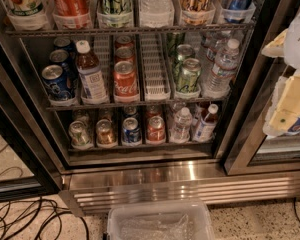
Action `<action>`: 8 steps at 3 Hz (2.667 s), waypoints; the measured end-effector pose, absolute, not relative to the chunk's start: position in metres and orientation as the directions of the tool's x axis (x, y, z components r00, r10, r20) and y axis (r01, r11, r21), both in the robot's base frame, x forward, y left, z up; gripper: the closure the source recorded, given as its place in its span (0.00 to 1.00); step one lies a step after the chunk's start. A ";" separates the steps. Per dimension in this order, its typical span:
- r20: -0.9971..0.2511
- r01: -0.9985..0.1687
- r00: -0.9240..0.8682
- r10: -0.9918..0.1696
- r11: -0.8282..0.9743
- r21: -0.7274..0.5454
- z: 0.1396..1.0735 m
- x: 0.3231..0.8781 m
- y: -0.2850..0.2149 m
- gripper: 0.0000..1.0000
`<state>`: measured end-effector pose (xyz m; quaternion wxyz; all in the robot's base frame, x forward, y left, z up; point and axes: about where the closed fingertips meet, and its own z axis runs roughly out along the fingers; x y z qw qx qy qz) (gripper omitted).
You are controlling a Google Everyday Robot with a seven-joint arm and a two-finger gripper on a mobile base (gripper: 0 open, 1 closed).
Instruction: Pick blue plastic bottle from middle shelf of fridge
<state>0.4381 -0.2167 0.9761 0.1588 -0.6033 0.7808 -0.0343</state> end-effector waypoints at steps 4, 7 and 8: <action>-0.537 -0.889 -0.230 -0.811 0.400 -0.224 0.917 0.479 -0.092 0.00; -0.591 -0.856 -0.195 -0.783 0.430 -0.287 0.931 0.497 -0.083 0.00; -0.661 -0.843 -0.217 -0.718 0.479 -0.243 0.916 0.495 -0.062 0.00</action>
Offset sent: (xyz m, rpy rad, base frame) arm 0.0445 0.0843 -0.0345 0.2646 -0.1852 -0.0519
